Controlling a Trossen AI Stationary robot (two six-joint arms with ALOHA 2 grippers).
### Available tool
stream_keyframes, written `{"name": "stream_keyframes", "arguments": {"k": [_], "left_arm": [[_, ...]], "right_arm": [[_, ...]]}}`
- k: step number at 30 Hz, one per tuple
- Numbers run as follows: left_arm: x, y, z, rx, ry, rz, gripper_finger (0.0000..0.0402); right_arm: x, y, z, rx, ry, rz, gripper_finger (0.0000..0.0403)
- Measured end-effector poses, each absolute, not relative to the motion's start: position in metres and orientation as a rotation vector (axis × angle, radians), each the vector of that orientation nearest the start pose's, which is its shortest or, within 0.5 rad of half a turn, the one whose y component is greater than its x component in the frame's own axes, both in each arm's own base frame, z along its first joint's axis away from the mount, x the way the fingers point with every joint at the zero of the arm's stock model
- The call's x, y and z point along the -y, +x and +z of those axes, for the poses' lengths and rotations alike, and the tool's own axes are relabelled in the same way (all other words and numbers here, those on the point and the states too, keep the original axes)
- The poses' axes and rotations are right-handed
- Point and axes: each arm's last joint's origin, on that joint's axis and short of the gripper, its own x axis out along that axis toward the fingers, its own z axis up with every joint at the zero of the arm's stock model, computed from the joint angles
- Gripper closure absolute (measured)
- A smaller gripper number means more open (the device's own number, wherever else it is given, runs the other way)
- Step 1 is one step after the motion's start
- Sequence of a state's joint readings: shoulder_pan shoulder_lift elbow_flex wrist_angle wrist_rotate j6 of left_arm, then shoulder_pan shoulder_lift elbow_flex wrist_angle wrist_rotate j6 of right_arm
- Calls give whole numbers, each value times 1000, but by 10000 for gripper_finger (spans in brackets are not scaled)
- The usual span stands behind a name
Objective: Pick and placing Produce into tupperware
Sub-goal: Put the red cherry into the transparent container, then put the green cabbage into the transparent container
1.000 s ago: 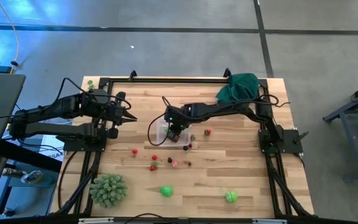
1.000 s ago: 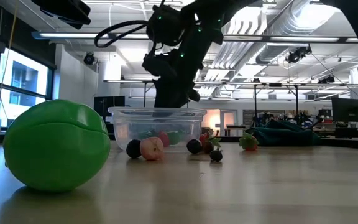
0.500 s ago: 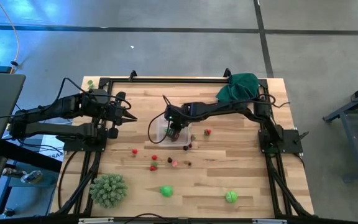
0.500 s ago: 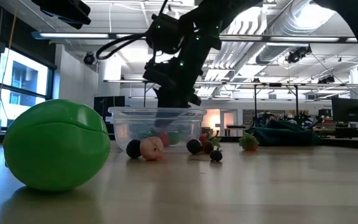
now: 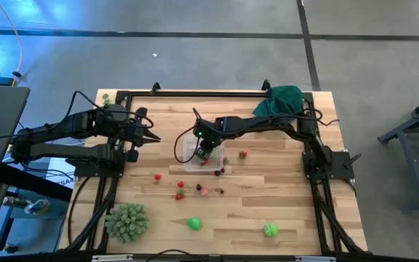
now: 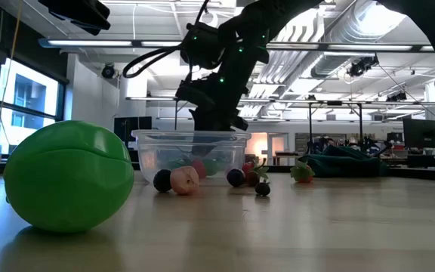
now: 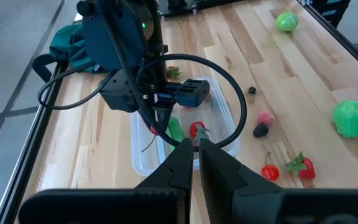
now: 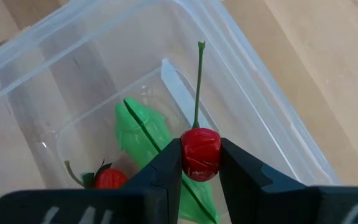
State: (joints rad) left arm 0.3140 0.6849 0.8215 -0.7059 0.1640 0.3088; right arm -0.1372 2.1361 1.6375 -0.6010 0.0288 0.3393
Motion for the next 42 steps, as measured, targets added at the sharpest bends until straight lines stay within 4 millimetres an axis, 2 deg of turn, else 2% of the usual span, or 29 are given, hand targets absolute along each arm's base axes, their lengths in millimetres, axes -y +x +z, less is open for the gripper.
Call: {"name": "stream_keyframes", "arguments": {"k": [7,18,28,34,37,42], "left_arm": [[-36,126,311,-569,166,59,383],[-36,126,311,-570,165,59,383],[-36,126,311,-570,165,59,383],[-36,126,311,-570,165,59,383],[-36,126,311,-570,165,59,383],[-36,126,311,-570,165,59,383]], "right_arm": [[62,445,167,-1093,385,-332,323],[62,446,167,-1086,367,-332,321],[62,447,167,-1074,366,-330,276],[62,447,168,-1073,360,-326,270],[59,445,175,-1069,347,-314,270],[40,433,211,-1050,327,-282,270]]}}
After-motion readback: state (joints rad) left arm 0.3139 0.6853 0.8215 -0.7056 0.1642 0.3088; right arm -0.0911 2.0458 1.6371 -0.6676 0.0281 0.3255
